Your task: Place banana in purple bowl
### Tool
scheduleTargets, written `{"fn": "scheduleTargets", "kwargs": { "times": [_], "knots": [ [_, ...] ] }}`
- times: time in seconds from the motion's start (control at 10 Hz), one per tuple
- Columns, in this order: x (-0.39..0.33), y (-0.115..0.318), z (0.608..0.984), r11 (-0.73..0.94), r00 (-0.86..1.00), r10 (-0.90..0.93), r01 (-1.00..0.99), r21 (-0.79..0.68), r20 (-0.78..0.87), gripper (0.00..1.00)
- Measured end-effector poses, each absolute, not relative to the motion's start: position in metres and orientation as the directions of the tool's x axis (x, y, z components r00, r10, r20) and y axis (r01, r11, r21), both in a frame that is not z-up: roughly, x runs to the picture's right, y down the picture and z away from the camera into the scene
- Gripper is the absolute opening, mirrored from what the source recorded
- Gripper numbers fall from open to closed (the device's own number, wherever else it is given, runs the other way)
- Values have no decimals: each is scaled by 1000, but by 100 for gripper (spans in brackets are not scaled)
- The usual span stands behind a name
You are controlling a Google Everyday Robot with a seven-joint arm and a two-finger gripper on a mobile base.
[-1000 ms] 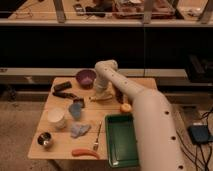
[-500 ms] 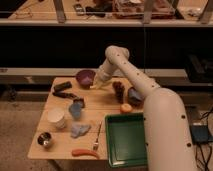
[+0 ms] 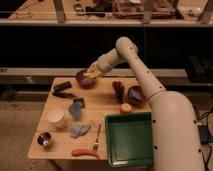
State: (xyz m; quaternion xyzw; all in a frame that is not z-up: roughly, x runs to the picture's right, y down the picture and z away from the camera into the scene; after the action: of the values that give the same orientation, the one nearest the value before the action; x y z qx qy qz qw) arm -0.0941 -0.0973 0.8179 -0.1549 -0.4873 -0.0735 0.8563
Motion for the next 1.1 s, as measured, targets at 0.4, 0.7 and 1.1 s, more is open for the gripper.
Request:
{"fn": "scheduleTargets", "kwargs": {
  "times": [0.4, 0.7, 1.1],
  "knots": [
    [-148, -93, 813, 982, 534, -135, 185, 40, 835, 0],
    [-152, -96, 815, 977, 692, -200, 93, 189, 694, 0],
    [-168, -121, 830, 975, 717, -220, 155, 156, 661, 0]
  ]
}}
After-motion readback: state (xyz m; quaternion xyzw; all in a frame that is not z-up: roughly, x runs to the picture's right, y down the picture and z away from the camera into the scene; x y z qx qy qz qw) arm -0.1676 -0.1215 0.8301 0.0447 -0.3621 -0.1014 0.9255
